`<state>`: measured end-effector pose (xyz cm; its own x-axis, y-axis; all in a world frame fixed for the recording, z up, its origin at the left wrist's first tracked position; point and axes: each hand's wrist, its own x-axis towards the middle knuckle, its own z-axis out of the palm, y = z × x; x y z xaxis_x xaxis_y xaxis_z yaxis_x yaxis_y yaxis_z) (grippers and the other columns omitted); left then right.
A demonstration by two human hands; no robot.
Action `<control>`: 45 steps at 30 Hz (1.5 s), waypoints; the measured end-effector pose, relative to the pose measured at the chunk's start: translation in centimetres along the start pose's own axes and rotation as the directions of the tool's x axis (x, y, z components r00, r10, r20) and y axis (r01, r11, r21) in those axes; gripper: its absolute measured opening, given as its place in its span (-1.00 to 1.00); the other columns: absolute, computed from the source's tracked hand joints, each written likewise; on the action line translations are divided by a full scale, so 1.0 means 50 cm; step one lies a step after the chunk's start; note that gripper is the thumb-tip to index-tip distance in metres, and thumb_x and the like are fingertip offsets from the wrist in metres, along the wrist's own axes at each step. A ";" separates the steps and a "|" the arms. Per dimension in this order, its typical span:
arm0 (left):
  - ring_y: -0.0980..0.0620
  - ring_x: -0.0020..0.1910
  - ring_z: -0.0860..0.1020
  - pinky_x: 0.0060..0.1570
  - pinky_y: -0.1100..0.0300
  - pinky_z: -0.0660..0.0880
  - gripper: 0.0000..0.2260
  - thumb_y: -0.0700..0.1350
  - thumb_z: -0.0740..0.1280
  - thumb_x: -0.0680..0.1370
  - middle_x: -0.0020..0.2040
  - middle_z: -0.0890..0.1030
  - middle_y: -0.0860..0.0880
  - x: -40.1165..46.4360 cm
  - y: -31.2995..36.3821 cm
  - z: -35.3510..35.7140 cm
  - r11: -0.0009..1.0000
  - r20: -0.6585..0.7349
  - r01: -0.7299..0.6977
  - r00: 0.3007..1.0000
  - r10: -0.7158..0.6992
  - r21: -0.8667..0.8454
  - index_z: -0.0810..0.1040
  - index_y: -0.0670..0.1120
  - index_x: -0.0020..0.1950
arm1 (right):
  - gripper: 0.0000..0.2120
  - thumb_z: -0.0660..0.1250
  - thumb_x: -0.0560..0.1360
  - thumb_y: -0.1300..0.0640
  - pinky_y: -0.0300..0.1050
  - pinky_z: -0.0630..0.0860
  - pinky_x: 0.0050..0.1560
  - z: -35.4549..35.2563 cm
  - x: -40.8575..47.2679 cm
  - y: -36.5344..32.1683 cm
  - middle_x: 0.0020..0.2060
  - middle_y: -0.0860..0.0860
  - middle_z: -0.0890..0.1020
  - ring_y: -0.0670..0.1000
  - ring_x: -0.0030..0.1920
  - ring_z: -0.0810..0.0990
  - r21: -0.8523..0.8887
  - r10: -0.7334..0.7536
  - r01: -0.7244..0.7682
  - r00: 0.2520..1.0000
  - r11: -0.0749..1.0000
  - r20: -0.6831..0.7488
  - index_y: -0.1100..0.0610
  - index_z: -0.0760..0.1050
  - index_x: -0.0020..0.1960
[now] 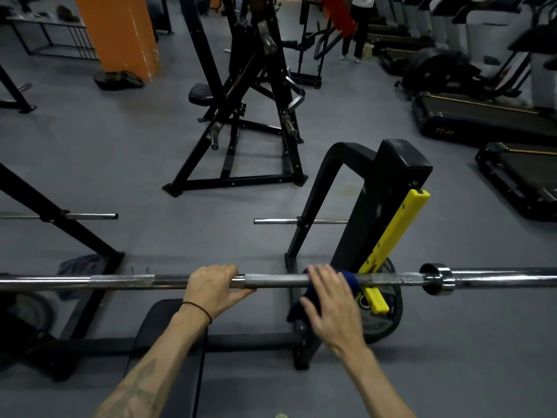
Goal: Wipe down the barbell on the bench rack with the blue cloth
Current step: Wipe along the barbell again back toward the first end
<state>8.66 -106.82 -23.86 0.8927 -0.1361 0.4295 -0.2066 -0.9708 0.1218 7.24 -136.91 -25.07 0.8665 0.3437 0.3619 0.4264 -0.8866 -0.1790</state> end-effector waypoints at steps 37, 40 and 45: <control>0.00 -0.47 0.48 -0.40 0.17 0.38 -0.50 0.47 0.17 0.44 -0.43 0.49 0.08 -0.006 0.008 -0.012 1.000 0.049 0.018 0.999 -0.019 0.013 0.48 0.04 -0.30 | -0.32 -0.05 0.70 -0.26 0.03 -0.03 0.65 0.005 -0.003 -0.061 0.60 0.09 0.30 0.04 0.65 0.12 0.075 0.100 -0.100 0.995 0.992 0.007 0.17 0.24 0.63; 0.02 -0.45 0.47 -0.39 0.15 0.40 -0.49 0.50 0.16 0.45 -0.42 0.49 0.10 -0.005 0.005 -0.008 1.000 0.080 0.020 0.997 -0.022 0.023 0.46 0.07 -0.28 | -0.34 -0.06 0.71 -0.24 0.12 0.00 0.65 -0.008 -0.020 0.003 0.61 0.07 0.30 0.02 0.65 0.09 0.070 0.246 -0.242 0.968 0.968 -0.048 0.16 0.25 0.63; 0.01 -0.45 0.50 -0.39 0.17 0.35 -0.49 0.50 0.19 0.44 -0.43 0.51 0.09 -0.004 0.004 -0.006 0.999 0.089 0.020 0.996 -0.024 0.050 0.45 0.07 -0.31 | -0.23 -0.10 0.68 -0.34 0.08 -0.08 0.66 0.033 0.010 -0.137 0.65 0.05 0.14 0.03 0.68 -0.08 0.240 0.368 -0.353 0.929 0.905 -0.022 0.20 0.16 0.65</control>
<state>8.30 -106.93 -23.63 0.9295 -0.1293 0.3455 -0.1683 -0.9820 0.0854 5.19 -130.16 -25.19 0.9567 -0.0139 0.2908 0.1424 -0.8489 -0.5090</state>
